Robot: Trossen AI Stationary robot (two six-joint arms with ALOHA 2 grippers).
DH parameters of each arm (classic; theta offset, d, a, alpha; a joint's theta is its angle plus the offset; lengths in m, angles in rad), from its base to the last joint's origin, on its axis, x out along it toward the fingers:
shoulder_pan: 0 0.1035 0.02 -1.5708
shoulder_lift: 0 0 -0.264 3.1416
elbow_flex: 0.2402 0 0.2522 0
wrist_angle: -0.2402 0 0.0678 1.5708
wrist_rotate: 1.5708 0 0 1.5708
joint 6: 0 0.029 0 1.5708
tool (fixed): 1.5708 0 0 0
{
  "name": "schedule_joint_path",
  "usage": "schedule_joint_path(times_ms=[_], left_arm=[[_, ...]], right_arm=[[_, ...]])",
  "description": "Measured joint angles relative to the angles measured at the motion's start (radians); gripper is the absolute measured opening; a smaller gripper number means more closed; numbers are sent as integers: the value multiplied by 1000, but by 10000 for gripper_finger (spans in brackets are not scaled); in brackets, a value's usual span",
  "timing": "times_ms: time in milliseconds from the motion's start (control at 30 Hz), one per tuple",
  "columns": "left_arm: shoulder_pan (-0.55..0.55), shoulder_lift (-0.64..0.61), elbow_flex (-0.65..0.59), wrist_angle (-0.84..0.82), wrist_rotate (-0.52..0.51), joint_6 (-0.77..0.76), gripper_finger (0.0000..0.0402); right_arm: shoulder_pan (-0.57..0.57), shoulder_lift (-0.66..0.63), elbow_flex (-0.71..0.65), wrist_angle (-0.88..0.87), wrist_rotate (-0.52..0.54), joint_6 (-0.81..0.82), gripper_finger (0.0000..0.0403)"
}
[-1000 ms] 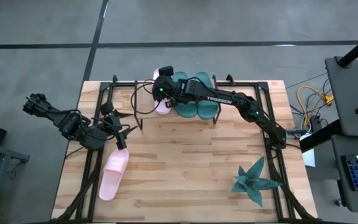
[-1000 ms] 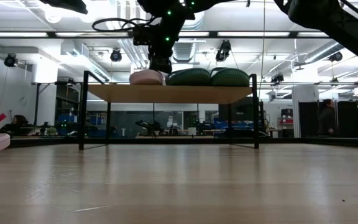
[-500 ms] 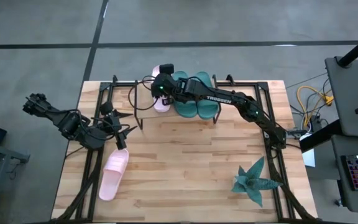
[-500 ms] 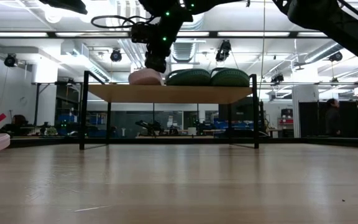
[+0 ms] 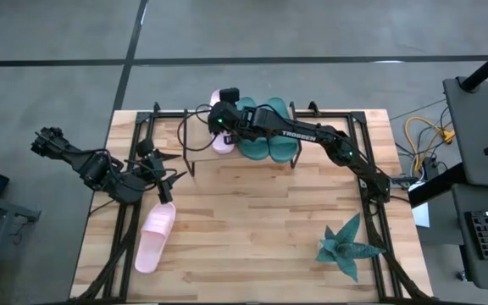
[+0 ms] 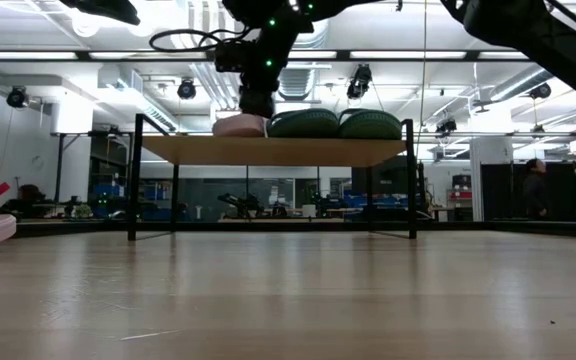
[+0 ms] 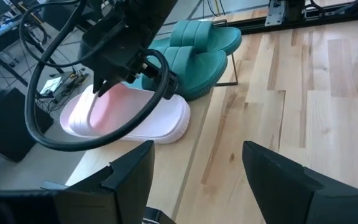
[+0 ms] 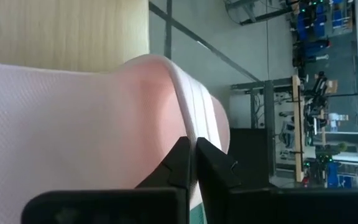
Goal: Pick and place slides into the shelf
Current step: Put the top pink slipper on the shelf
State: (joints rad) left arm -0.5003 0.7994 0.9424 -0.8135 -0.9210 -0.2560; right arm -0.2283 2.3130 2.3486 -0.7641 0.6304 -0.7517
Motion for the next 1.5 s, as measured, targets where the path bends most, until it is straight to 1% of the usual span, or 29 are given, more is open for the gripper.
schedule_joint_path(times_ms=[67, 167, 433, 533, 633, 833, 933, 967, 1067, 1133, 1200, 1333, 1500], left_arm=[[0, 0, 0, 0, 0, 0, 228], [1, 0, 0, 0, 0, 0, 228], [1, 0, 0, -3, 0, 0, 228], [1, 0, 0, -4, 0, 0, 228], [1, 0, 0, -5, 0, 0, 228], [1, 0, 0, -5, 0, 0, 228], [0, -1, 0, -6, 0, 0, 228], [0, -1, 0, -7, 0, 0, 228], [0, -8, 0, -15, 3, 0, 228], [0, -16, 0, -19, 6, -1, 228], [0, -26, 0, -30, 10, -3, 228], [0, -52, 0, -77, 16, -59, 228], [0, -76, -1, -146, 24, -132, 228]], right_arm=[[1, -1, 0, -4, 1, 0, 17], [1, -1, 0, -9, 1, 0, 39], [3, -1, 2, -65, 3, 20, 134], [11, -4, 2, -66, 45, 19, 157], [26, -17, 1, -69, 79, -14, 167], [55, -59, 1, -57, 80, -9, 166], [75, -83, 1, -80, 66, 62, 159], [84, -91, 1, -109, 41, 94, 156], [112, -118, 1, -207, -90, 198, 145], [134, -123, 1, -248, -137, 244, 135], [159, -122, -1, -291, -140, 252, 125], [206, -115, -31, -301, -137, 244, 110], [263, -108, -102, -274, -49, 198, 101]])
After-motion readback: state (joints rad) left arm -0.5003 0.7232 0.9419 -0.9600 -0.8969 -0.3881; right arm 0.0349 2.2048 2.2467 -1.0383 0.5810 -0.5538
